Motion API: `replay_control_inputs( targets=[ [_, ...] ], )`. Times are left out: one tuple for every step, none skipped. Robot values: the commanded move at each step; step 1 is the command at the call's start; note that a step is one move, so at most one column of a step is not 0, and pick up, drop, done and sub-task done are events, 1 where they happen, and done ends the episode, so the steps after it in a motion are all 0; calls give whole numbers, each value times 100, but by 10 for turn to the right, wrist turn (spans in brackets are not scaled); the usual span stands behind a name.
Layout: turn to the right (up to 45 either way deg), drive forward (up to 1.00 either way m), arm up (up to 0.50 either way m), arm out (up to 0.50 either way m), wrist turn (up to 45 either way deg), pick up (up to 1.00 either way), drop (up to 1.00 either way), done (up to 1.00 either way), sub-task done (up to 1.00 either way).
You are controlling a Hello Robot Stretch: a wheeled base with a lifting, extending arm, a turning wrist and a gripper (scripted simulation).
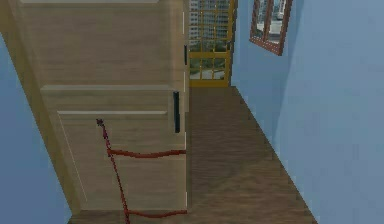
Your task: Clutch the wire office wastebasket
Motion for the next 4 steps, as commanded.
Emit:
replay_control_inputs(
  targets=[
    [0,0,14,0,0,0,0,0,0],
    [0,0,0,34,0,0,0,0,0],
    [0,0,0,0,450,0,0,0,0],
    [0,0,0,0,450,0,0,0,0]
  ],
)
